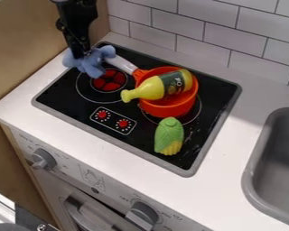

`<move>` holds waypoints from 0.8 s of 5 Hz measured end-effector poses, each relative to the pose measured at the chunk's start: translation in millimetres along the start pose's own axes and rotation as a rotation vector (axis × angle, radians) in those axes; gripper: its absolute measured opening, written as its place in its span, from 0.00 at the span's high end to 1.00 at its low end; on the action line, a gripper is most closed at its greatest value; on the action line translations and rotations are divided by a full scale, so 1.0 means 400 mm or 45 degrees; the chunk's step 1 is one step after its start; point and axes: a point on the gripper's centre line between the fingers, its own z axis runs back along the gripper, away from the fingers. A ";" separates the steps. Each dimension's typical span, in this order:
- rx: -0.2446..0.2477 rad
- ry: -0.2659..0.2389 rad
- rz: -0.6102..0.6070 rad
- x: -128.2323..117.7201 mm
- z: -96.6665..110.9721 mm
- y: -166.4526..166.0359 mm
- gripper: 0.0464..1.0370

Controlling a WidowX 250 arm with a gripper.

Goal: Move the blue object to the left burner

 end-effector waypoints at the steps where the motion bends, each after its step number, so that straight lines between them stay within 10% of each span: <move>1: 0.003 -0.007 0.013 0.005 -0.008 -0.012 0.41; 2: 0.002 0.007 0.028 0.009 -0.017 -0.033 0.12; 4: -0.005 0.051 0.048 0.009 -0.022 -0.057 0.04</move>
